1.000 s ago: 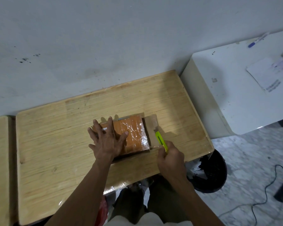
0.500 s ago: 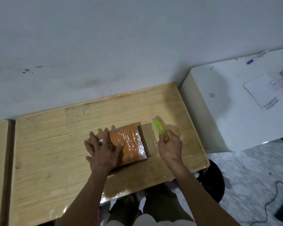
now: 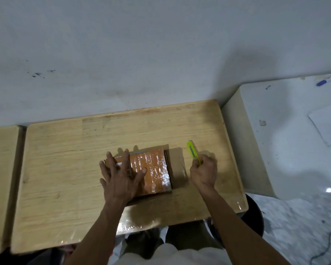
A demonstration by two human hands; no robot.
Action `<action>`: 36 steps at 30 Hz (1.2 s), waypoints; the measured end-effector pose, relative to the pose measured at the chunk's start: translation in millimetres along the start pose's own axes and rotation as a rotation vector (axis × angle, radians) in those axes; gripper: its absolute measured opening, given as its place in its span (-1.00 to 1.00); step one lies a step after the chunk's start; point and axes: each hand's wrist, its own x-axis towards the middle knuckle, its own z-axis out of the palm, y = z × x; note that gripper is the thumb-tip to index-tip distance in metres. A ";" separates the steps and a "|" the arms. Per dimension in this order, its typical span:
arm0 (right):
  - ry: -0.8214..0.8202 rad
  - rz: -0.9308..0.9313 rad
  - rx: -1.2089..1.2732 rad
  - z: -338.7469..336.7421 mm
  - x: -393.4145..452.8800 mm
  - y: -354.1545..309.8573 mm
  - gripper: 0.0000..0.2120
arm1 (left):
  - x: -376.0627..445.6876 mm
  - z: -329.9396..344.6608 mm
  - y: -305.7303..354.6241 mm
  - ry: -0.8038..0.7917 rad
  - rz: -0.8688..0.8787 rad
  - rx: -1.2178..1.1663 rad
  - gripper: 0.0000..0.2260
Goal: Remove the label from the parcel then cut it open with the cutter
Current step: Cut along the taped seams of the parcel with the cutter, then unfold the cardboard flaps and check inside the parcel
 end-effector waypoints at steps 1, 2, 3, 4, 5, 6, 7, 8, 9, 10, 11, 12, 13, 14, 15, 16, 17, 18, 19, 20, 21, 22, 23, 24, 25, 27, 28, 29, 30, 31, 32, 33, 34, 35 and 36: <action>0.015 0.026 -0.057 0.7 1.9 -0.2 -0.82 | 0.0 0.2 0.3 0.003 -0.002 0.004 -0.18; 0.030 0.041 -0.115 0.6 2.9 -0.6 -0.83 | 0.3 0.3 0.5 0.005 -0.003 0.010 -0.18; 0.042 0.039 -0.167 0.5 3.5 -0.8 -0.84 | 0.7 0.4 0.6 0.006 -0.003 0.013 -0.18; 0.046 0.028 -0.209 0.4 3.8 -0.3 -0.85 | 1.0 0.6 0.6 0.006 -0.001 0.013 -0.18; 0.042 0.018 -0.241 0.5 4.0 0.7 -0.86 | 1.1 0.9 0.2 0.007 0.002 0.011 -0.17; 0.032 0.014 -0.262 0.7 4.2 2.1 -0.85 | 0.8 1.3 -0.6 0.010 0.006 0.007 -0.16; 0.021 0.015 -0.279 0.9 3.7 3.7 -0.84 | 0.5 1.7 -1.9 0.019 0.013 0.000 -0.15; 0.011 0.016 -0.295 1.0 2.7 5.0 -0.81 | -0.4 1.8 -3.4 0.034 0.021 -0.007 -0.14; 0.009 0.005 -0.305 0.9 0.8 5.7 -0.78 | -1.9 1.8 -5.6 0.058 0.032 -0.013 -0.13; 0.012 -0.024 -0.293 0.5 -2.1 5.8 -0.76 | -4.0 1.9 -8.0 0.091 0.049 -0.012 -0.13; 0.010 -0.075 -0.254 1.0 -6.1 4.6 -0.76 | -7.1 1.9 -10.8 0.132 0.071 -0.008 -0.13; -0.011 -0.140 -0.184 1.8 -12.2 2.2 -0.79 | -11.0 2.0 -13.7 0.175 0.098 -0.010 -0.15; -0.062 -0.197 -0.089 4.1 -20.2 -1.1 -0.82 | -15.8 2.3 -16.2 0.210 0.123 -0.027 -0.17; -0.134 -0.230 0.008 7.2 -29.8 -5.0 -0.83 | -21.2 3.2 -17.8 0.229 0.145 -0.056 -0.20; -0.215 -0.237 0.083 11.5 -40.4 -9.5 -0.83 | -27.1 4.6 -19.4 0.234 0.161 -0.085 -0.24; -0.290 -0.221 0.127 16.5 -50.6 -13.8 -0.80 | -32.5 6.9 -21.2 0.234 0.169 -0.106 -0.27; -0.346 -0.192 0.148 22.3 -59.6 -17.5 -0.76 | -36.9 9.1 -23.4 0.232 0.167 -0.117 -0.28; -0.380 -0.157 0.157 28.4 -67.0 -20.1 -0.72 | -40.5 11.1 -26.0 0.225 0.151 -0.122 -0.29; -0.395 -0.123 0.167 34.1 -73.4 -21.5 -0.69 | -43.2 12.5 -29.3 0.212 0.126 -0.123 -0.28; -0.394 -0.089 0.184 38.2 -78.6 -22.4 -0.67 | -45.2 13.3 -33.2 0.195 0.100 -0.124 -0.27; -0.379 -0.055 0.207 41.1 -82.3 -22.7 -0.67 | -46.8 13.2 -37.1 0.182 0.081 -0.131 -0.28; -0.356 -0.020 0.232 42.9 -84.9 -22.3 -0.67 | -47.8 12.4 -40.9 0.174 0.077 -0.146 -0.29; -0.334 0.015 0.262 44.1 -86.7 -21.5 -0.68 | -48.8 10.9 -44.3 0.169 0.088 -0.166 -0.30; -0.321 0.045 0.297 44.1 -88.5 -20.7 -0.70 | -50.0 9.1 -46.8 0.168 0.110 -0.187 -0.32; -0.314 0.065 0.330 43.3 -90.4 -20.3 -0.73 | -50.9 7.3 -49.1 0.169 0.135 -0.208 -0.34; -0.307 0.099 0.372 40.1 -94.1 -20.1 -0.77 | -53.7 4.1 -53.3 0.167 0.170 -0.253 -0.38; -0.301 0.115 0.383 38.2 -95.4 -19.8 -0.77 | -55.5 2.7 -55.4 0.167 0.184 -0.278 -0.39; -0.293 0.122 0.395 36.1 -96.8 -19.2 -0.77 | -57.3 1.0 -57.1 0.168 0.199 -0.305 -0.41; -0.283 0.121 0.411 33.8 -98.3 -19.0 -0.77 | -59.8 -1.0 -58.4 0.167 0.220 -0.335 -0.42; -0.270 0.118 0.430 31.9 -99.5 -19.5 -0.77 | -61.9 -3.8 -58.8 0.163 0.248 -0.365 -0.44; -0.249 0.117 0.448 30.0 -99.8 -20.8 -0.78 | -63.5 -7.0 -58.5 0.164 0.282 -0.397 -0.47; -0.221 0.118 0.460 28.2 -99.3 -22.9 -0.80 | -64.4 -11.1 -57.6 0.176 0.312 -0.430 -0.52; -0.195 0.118 0.471 26.4 -98.4 -25.8 -0.83 | -64.8 -15.4 -56.5 0.194 0.330 -0.466 -0.55; -0.179 0.117 0.487 24.4 -97.6 -29.7 -0.85 | -64.4 -20.6 -55.2 0.209 0.335 -0.498 -0.57; -0.175 0.121 0.510 22.0 -96.7 -35.6 -0.87 | -62.6 -26.1 -53.1 0.219 0.331 -0.524 -0.58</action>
